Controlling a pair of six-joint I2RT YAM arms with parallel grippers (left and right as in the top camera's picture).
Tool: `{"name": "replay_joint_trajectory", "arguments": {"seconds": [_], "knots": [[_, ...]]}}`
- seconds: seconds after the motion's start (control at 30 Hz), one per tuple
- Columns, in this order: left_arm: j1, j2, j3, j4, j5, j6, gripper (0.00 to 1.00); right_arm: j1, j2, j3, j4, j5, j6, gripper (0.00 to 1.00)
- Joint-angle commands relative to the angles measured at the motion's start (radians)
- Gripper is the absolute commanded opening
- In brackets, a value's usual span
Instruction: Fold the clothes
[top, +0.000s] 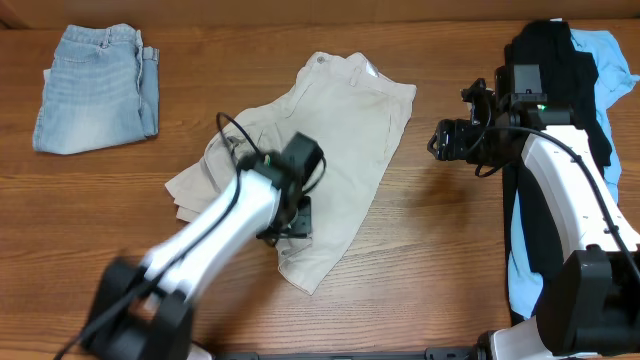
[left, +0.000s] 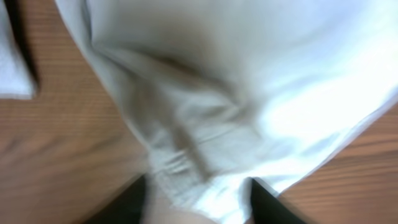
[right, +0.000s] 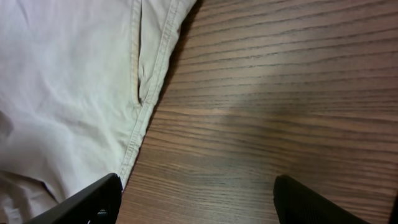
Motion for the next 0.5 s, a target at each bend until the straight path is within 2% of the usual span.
{"name": "replay_joint_trajectory", "arguments": {"seconds": [0.0, 0.17, 0.4, 0.47], "knots": [[-0.045, -0.178, -0.183, 0.139, -0.089, -0.094, 0.76, -0.002, -0.023, 0.024, 0.01, -0.006, -0.013, 0.82], [-0.024, -0.196, -0.329, 0.233, -0.093, -0.169, 0.79, -0.002, -0.023, 0.024, 0.01, -0.006, -0.013, 0.82], [-0.018, -0.195, -0.404, 0.398, -0.138, -0.209, 0.77, -0.002, -0.023, 0.024, 0.011, -0.006, -0.013, 0.83], [-0.018, -0.195, -0.412, 0.423, -0.138, -0.209, 0.67, -0.002, -0.023, 0.024, 0.011, -0.006, -0.012, 0.83]]}}
